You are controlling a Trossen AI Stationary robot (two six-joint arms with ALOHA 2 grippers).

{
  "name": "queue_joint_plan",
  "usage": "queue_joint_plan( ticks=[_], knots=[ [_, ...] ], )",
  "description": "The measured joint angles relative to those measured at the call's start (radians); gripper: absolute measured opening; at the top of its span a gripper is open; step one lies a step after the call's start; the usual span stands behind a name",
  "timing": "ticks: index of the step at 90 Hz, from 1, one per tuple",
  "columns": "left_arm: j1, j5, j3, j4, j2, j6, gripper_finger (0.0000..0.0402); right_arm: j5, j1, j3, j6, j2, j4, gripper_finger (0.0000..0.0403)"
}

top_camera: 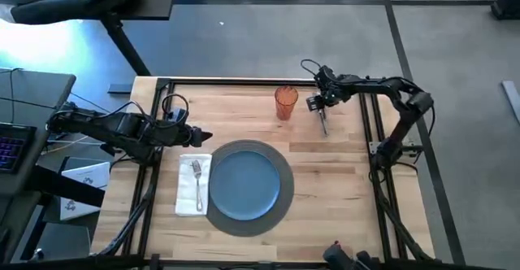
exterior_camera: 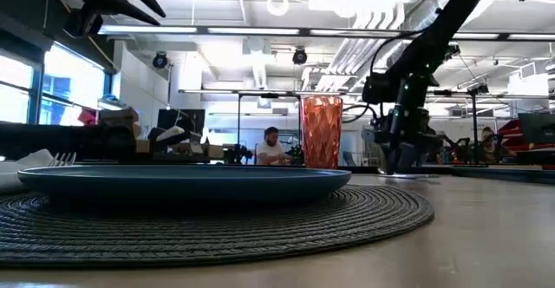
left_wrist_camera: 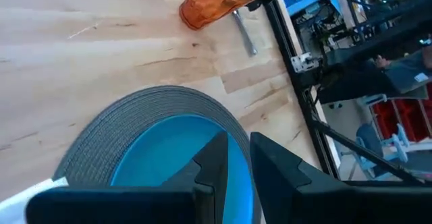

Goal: Set table place
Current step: Put the cup on the table mat

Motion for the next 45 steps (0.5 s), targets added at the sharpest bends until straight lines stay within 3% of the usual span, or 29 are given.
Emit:
queue_joint_plan(
  ticks=[10,31,45],
  knots=[
    [0.000,0.001,0.000,0.014,0.016,-0.011,0.0051,0.008,0.000,-0.002,-0.030,-0.013,-0.014,0.0009],
    [0.000,0.001,0.000,0.025,0.048,0.007,0.0051,0.021,-0.008,-0.018,-0.050,-0.106,-0.162,0.0001],
    [0.000,0.018,0.000,0.025,0.057,0.065,0.0050,-0.065,-0.005,-0.019,0.006,-0.202,-0.251,0.0000]
  ],
)
